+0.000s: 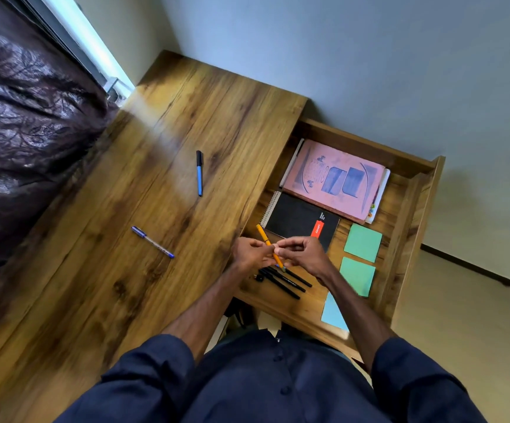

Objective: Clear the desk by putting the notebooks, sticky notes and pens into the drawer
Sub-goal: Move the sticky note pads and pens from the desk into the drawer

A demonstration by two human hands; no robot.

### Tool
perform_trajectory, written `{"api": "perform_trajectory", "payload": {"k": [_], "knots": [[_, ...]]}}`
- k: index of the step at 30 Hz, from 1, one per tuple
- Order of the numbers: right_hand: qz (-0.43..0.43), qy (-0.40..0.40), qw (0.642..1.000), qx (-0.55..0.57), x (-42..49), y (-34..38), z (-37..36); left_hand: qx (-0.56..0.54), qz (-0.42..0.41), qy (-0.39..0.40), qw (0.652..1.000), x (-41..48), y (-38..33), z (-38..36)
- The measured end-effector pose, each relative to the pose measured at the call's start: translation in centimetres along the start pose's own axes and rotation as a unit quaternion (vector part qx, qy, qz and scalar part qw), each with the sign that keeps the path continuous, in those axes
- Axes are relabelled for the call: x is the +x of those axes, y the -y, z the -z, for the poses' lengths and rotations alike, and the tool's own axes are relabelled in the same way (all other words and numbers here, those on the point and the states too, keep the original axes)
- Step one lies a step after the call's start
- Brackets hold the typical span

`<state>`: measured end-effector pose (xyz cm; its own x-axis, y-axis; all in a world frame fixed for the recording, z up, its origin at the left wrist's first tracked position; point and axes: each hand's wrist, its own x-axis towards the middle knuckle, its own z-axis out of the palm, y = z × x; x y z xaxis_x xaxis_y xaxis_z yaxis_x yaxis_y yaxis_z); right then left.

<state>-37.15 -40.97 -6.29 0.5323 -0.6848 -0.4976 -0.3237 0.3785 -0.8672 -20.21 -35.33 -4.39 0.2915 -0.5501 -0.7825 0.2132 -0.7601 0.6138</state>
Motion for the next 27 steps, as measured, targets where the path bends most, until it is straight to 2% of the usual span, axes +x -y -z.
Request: {"api": "perform_trajectory", "payload": {"k": [5, 9, 13, 17, 21, 27], "knots": [[0.002, -0.014, 0.998, -0.064, -0.2, 0.1, 0.0, -0.025, 0.002, 0.021, 0.999, 0.3, 0.1, 0.0], [-0.017, -0.062, 0.989, -0.133, 0.1, -1.1, -0.5, 0.036, 0.016, 0.032, 0.999, 0.3, 0.3, 0.1], [-0.073, -0.119, 0.954, -0.264, 0.8, -3.6, 0.0, 0.1, 0.02, 0.009, 0.995, 0.4, 0.8, 0.6], [-0.123, -0.122, 0.92, -0.352, 0.8, -5.2, 0.4, 0.13, 0.026, -0.006, 0.991, 0.6, 1.4, 1.4], [-0.147, -0.118, 0.894, -0.406, 0.6, -6.2, 0.5, 0.144, 0.028, 0.0, 0.989, 0.8, 2.0, 1.9], [-0.15, -0.12, 0.882, -0.431, 0.1, -6.8, 0.3, 0.158, 0.026, 0.008, 0.987, 1.0, 2.3, 2.4]]}}
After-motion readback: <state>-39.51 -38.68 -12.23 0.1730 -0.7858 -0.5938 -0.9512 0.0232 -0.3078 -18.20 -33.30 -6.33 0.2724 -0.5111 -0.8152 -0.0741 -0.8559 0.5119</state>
